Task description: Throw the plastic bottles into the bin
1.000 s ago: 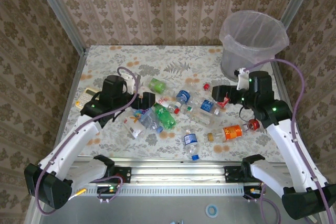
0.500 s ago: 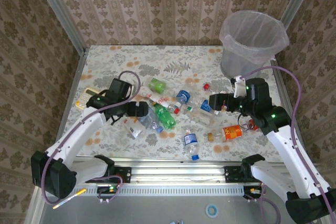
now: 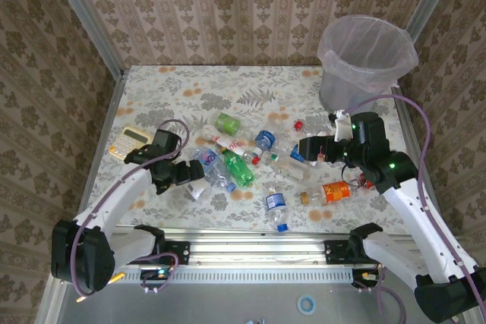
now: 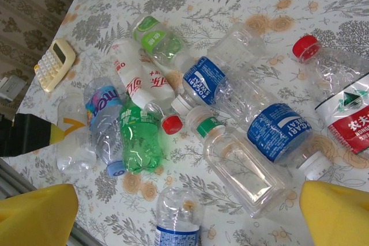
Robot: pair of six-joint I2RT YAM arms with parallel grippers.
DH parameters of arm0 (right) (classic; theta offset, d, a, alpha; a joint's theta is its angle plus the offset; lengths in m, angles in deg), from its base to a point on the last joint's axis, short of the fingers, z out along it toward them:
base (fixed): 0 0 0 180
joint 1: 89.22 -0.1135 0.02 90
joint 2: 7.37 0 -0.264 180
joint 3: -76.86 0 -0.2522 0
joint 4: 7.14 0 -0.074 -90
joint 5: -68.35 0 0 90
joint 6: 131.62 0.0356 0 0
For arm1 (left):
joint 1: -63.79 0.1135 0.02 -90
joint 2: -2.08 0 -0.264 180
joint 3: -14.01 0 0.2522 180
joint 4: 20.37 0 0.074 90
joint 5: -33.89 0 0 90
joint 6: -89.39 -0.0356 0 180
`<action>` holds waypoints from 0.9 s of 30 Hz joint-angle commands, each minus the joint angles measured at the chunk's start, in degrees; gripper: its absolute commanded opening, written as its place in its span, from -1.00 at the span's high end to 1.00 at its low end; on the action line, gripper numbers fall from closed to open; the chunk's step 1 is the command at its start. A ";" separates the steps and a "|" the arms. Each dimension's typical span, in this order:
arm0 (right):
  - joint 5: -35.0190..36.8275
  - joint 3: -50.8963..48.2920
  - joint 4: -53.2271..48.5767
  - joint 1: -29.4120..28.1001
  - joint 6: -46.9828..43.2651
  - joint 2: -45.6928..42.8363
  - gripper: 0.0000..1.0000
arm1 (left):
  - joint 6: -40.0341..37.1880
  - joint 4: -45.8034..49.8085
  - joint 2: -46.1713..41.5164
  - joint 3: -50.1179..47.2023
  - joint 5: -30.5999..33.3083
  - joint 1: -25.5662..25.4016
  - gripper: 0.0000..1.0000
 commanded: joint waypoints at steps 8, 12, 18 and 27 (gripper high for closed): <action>-0.77 -0.67 1.50 -0.77 -0.69 -0.65 -1.00 | 4.57 -1.72 0.17 -4.12 -0.39 -1.75 -0.93; -0.94 -0.52 1.56 -0.95 -1.01 -0.06 -1.00 | 5.07 -1.75 1.00 -4.94 1.16 -3.77 -0.92; -1.28 -0.70 2.09 -1.05 -1.34 0.13 -1.00 | 5.77 -2.40 0.64 -6.91 1.94 -4.27 -0.85; -1.16 -1.91 3.55 -1.18 -0.58 0.41 -1.00 | 6.03 -1.38 -0.90 -8.49 2.02 -4.82 -0.44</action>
